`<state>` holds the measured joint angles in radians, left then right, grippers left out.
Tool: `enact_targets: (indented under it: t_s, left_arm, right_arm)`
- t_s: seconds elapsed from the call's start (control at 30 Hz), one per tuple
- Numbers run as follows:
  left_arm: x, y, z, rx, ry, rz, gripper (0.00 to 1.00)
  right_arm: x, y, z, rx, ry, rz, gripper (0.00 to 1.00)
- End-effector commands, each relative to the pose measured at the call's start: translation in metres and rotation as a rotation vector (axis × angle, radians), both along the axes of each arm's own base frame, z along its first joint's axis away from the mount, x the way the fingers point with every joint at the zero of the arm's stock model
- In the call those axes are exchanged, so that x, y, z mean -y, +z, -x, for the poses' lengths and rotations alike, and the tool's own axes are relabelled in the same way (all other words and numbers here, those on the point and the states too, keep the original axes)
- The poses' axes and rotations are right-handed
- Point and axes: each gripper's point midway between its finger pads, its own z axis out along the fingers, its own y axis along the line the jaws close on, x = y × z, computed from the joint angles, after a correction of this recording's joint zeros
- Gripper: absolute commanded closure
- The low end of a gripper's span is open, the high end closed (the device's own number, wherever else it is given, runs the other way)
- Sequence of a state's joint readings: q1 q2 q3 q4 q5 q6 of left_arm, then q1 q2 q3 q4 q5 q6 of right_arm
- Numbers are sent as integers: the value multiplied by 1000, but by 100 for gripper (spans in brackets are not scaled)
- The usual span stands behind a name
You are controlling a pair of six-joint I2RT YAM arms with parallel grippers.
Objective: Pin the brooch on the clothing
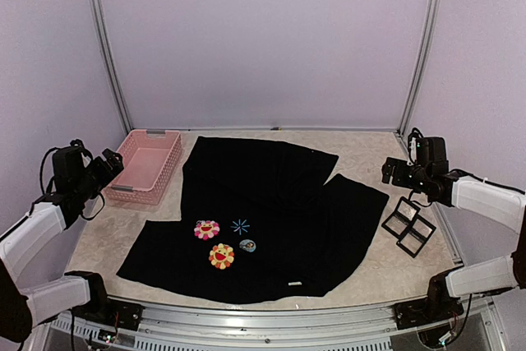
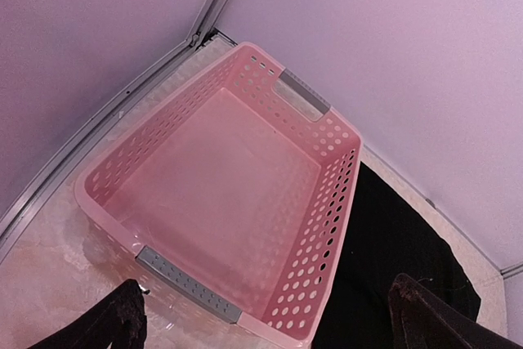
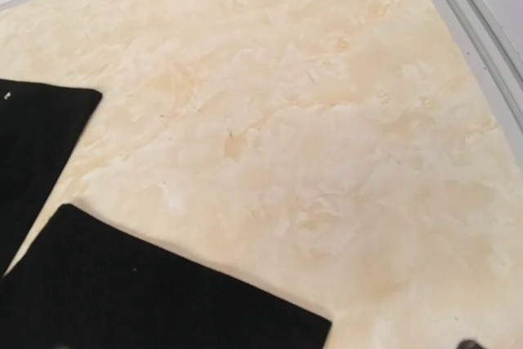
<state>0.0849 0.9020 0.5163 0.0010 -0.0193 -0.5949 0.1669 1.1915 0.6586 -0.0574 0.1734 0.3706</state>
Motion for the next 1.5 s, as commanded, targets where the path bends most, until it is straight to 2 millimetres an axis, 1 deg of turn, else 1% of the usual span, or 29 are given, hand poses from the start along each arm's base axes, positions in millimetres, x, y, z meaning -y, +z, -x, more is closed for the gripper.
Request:
enact_targets:
  t_s: [0.0,0.3,0.4,0.43,0.47,0.5,0.53,0.57,0.6,0.67,0.7,0.73,0.77,0.8,0.83,0.9,0.97,1.0,1.1,1.17,1.23,1.27,1.3,1.4,1.47]
  left_arm:
    - [-3,0,-1,15,10,1,1]
    - [-2,-2,-1,14,5,8,1]
    - [-1,-1,-1,14,4,8,1]
    - [-1,-1,-1,17,2,9,1]
    - [-1,0,-1,20,2,10,1]
    - [0,0,-2,23,-1,11,1]
    - [0,2,-2,29,-1,12,1]
    - [0,2,-2,31,-1,12,1]
    - [0,3,-3,34,-2,12,1]
    - [0,2,-2,29,-3,10,1]
    - [0,1,-2,27,-4,10,1]
    - [1,0,-1,24,-4,10,1]
    - [1,-1,0,24,-6,10,1]
    - [2,-1,0,25,-10,9,1]
    - [3,1,0,32,-12,7,1]
    - [4,2,1,37,-17,4,1]
    - [5,2,0,36,-19,1,1]
    - [5,2,0,35,-18,1,1]
    - [6,2,-3,34,-24,2,1]
    - [6,1,-6,25,-25,-1,1]
    - [6,1,-8,18,-27,-6,1]
    - [5,0,-9,15,-28,-9,1]
    - [5,1,-11,11,-31,-14,1]
    - [1,0,-14,-5,-17,-39,1]
    - [-2,3,-17,-9,-3,-60,1]
  right_arm:
    - [1,4,1,23,11,-1,1]
    - [-5,7,0,32,42,-20,1]
    - [-10,13,-3,55,60,-47,1]
    - [-18,14,-3,58,100,-67,0]
    - [-32,24,-7,102,176,-98,0]
    - [-53,35,-9,147,298,-140,0]
    - [-80,47,-9,197,453,-190,3]
    - [-101,60,-10,243,572,-233,13]
    - [-113,59,-20,226,612,-278,24]
    - [-125,43,-52,128,592,-274,55]
    - [-132,27,-67,63,576,-245,68]
    - [-142,12,-82,-1,576,-222,78]
    - [-154,-2,-94,-58,592,-204,84]
    - [-165,-21,-103,-126,605,-184,91]
    - [-175,-37,-111,-179,612,-156,96]
    - [-191,-66,-120,-265,628,-103,100]
    - [-200,-93,-126,-339,639,-86,100]
    - [-202,-106,-129,-377,630,-88,100]
    - [-195,-145,-136,-482,580,-48,100]
    - [-189,-160,-150,-522,542,5,100]
    - [-176,-175,-166,-570,487,47,100]
    - [-171,-178,-179,-573,460,55,100]
    - [-164,-186,-190,-588,429,60,100]
    - [-143,-191,-234,-559,346,41,100]
    - [-128,-186,-261,-482,297,-5,100]
